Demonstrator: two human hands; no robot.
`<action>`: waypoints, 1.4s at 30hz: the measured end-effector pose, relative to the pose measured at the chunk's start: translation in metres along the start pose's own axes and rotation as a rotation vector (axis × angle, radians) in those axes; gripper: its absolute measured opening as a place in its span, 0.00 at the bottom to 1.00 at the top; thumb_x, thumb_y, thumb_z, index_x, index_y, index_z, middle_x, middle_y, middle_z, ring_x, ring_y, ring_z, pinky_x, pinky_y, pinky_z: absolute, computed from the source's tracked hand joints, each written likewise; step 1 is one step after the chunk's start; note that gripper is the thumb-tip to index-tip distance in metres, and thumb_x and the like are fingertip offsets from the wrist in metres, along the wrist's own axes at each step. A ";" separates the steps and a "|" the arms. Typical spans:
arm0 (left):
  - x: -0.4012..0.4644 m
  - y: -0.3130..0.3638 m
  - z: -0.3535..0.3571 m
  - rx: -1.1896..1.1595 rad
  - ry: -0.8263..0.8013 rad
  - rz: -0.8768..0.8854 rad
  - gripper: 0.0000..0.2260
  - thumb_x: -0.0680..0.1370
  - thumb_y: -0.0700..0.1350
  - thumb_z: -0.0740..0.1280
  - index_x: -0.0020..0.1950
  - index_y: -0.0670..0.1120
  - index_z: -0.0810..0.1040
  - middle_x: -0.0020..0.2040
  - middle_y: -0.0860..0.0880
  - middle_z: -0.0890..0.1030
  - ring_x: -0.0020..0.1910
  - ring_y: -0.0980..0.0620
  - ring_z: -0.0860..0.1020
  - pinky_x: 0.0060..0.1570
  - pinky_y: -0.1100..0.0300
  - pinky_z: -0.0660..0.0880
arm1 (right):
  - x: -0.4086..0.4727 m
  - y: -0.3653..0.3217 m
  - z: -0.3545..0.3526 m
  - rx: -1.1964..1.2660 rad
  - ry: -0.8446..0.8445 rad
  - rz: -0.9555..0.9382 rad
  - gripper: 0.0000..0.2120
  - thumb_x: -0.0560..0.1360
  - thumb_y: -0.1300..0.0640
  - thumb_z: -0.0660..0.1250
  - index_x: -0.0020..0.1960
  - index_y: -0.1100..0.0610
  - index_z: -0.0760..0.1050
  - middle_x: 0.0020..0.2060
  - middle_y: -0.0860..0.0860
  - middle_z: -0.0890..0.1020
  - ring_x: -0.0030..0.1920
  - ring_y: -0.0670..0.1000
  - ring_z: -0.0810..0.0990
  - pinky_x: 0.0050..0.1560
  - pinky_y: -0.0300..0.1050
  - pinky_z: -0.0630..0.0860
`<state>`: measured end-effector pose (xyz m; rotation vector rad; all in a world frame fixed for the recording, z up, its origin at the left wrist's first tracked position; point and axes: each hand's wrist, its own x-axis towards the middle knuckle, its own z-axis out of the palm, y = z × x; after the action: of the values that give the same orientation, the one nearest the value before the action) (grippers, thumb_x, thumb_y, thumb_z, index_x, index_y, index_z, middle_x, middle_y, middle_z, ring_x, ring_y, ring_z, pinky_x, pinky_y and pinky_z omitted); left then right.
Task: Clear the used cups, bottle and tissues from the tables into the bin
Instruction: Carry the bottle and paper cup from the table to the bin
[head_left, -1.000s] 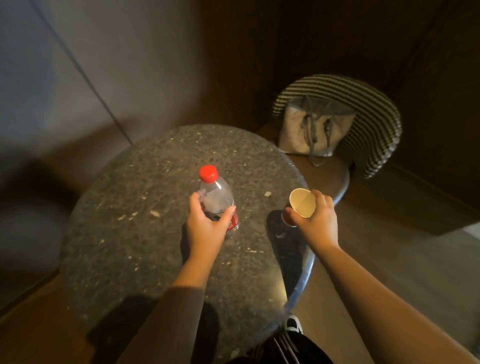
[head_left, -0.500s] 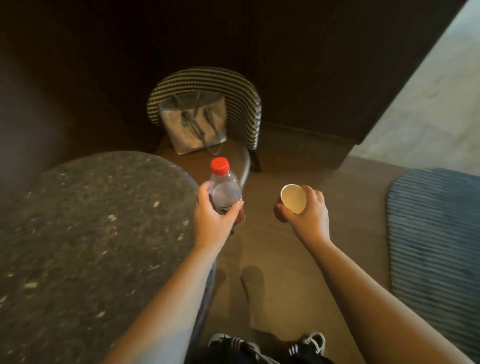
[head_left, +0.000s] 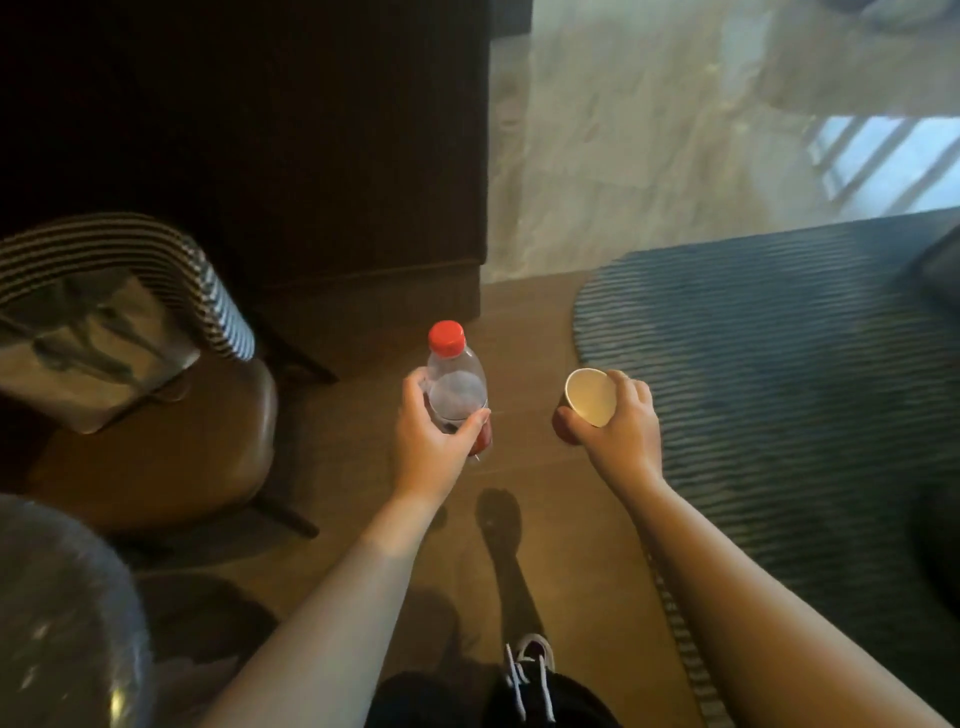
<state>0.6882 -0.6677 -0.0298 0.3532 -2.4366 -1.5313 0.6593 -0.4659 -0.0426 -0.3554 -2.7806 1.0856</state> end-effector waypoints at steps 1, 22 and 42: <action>0.004 0.007 0.019 -0.002 -0.030 0.010 0.30 0.67 0.52 0.77 0.63 0.56 0.65 0.56 0.58 0.73 0.53 0.58 0.73 0.46 0.68 0.73 | 0.008 0.013 -0.011 -0.002 0.021 0.019 0.37 0.67 0.46 0.74 0.70 0.55 0.64 0.62 0.53 0.71 0.56 0.52 0.73 0.48 0.41 0.69; 0.193 0.082 0.271 -0.021 -0.441 0.138 0.32 0.67 0.50 0.77 0.66 0.52 0.65 0.59 0.55 0.72 0.56 0.58 0.70 0.53 0.64 0.68 | 0.230 0.124 -0.077 -0.002 0.275 0.243 0.38 0.67 0.44 0.73 0.71 0.56 0.62 0.62 0.52 0.69 0.56 0.49 0.71 0.50 0.40 0.68; 0.467 0.175 0.487 0.046 -0.551 0.242 0.32 0.67 0.51 0.76 0.66 0.48 0.66 0.57 0.50 0.76 0.51 0.51 0.76 0.50 0.58 0.72 | 0.550 0.151 -0.099 0.062 0.409 0.401 0.38 0.66 0.46 0.75 0.69 0.58 0.64 0.62 0.52 0.70 0.56 0.49 0.71 0.52 0.39 0.65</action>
<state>0.0755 -0.3355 -0.0421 -0.4006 -2.7787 -1.6250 0.1757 -0.1472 -0.0510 -1.0322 -2.3605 1.0242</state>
